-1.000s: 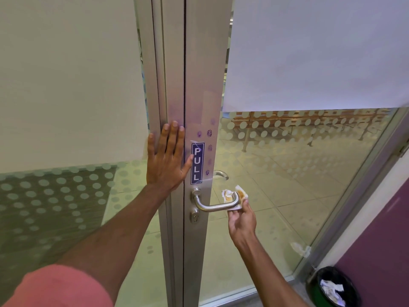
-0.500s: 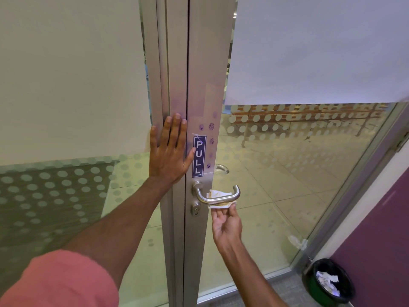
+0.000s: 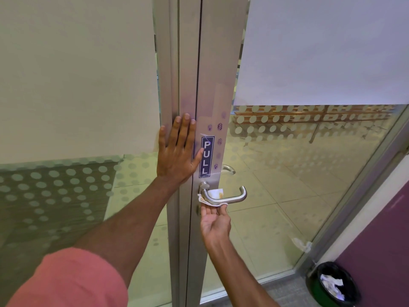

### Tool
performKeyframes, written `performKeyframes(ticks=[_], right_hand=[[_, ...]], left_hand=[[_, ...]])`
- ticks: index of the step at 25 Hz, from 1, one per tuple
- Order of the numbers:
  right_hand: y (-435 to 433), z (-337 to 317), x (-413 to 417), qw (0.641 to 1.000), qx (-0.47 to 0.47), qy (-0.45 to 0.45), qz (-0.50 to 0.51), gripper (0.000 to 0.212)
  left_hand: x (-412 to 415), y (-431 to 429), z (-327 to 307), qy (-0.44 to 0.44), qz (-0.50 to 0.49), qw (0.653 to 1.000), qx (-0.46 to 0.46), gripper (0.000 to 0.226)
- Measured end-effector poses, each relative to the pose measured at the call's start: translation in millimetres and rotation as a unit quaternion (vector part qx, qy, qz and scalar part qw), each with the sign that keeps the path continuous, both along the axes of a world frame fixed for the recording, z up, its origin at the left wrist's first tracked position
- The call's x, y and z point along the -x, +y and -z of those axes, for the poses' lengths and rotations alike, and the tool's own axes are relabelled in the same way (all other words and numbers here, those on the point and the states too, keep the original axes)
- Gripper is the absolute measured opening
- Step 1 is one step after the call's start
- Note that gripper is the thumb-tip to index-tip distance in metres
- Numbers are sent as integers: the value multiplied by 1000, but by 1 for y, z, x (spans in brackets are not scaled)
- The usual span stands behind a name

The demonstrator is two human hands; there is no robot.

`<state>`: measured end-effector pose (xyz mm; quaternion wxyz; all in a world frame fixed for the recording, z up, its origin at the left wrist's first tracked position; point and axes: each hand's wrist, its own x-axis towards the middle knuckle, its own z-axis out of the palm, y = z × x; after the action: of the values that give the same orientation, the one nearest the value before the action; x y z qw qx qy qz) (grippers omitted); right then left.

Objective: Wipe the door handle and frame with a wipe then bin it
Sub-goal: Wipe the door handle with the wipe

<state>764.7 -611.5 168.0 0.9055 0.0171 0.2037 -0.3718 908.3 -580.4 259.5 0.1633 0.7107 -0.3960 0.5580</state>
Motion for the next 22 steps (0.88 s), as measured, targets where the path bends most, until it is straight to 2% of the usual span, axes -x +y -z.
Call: performKeyframes(ticks=[9, 22], right_hand=[[-13, 12, 25, 999, 11, 5, -32, 32], [-76, -5, 40, 997, 24, 60, 34, 27]], left_hand=[[-2, -1, -1, 0, -5, 1000, -1, 86], [-2, -2, 0, -9, -8, 1000, 3, 83]])
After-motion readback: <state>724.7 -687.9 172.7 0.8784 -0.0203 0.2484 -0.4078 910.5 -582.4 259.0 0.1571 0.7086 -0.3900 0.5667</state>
